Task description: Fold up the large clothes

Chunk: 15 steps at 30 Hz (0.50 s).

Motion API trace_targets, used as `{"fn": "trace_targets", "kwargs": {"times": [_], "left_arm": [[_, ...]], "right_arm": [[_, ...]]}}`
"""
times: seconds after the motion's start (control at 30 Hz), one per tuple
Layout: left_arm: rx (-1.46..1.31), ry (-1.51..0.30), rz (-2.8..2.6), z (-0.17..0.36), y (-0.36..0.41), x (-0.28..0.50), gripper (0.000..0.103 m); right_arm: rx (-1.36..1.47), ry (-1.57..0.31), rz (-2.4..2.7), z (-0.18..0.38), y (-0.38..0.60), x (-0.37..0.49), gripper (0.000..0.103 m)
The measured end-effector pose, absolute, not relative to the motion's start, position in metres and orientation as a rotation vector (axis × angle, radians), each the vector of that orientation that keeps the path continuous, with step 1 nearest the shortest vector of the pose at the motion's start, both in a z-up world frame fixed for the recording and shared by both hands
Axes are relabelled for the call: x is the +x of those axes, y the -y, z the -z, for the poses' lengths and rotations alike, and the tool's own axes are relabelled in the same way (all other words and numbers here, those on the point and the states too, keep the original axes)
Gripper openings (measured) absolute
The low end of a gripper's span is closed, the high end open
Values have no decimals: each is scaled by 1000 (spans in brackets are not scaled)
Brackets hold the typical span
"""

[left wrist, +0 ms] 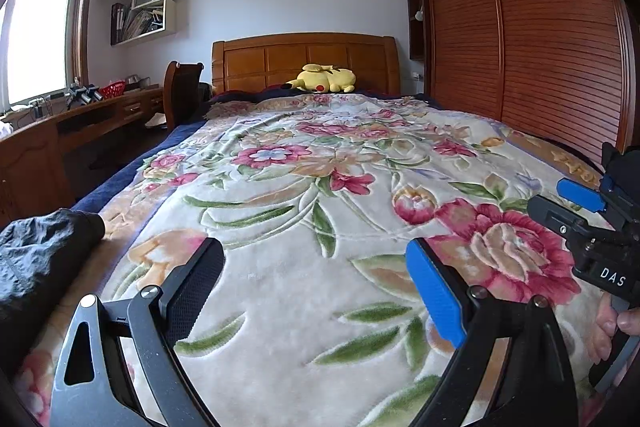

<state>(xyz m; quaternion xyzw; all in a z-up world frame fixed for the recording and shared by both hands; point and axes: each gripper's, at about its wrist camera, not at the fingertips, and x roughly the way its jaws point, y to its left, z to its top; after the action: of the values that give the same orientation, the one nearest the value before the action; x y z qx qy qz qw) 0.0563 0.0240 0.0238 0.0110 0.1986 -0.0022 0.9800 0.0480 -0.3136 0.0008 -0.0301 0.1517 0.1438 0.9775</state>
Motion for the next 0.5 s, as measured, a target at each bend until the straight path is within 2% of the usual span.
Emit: {"fn": "trace_targets", "kwargs": {"times": [0.5], "left_arm": [[29, -396, 8, -24, -20, 54, 93]], "right_arm": [[-42, -301, -283, -2, 314, 50, 78]]}}
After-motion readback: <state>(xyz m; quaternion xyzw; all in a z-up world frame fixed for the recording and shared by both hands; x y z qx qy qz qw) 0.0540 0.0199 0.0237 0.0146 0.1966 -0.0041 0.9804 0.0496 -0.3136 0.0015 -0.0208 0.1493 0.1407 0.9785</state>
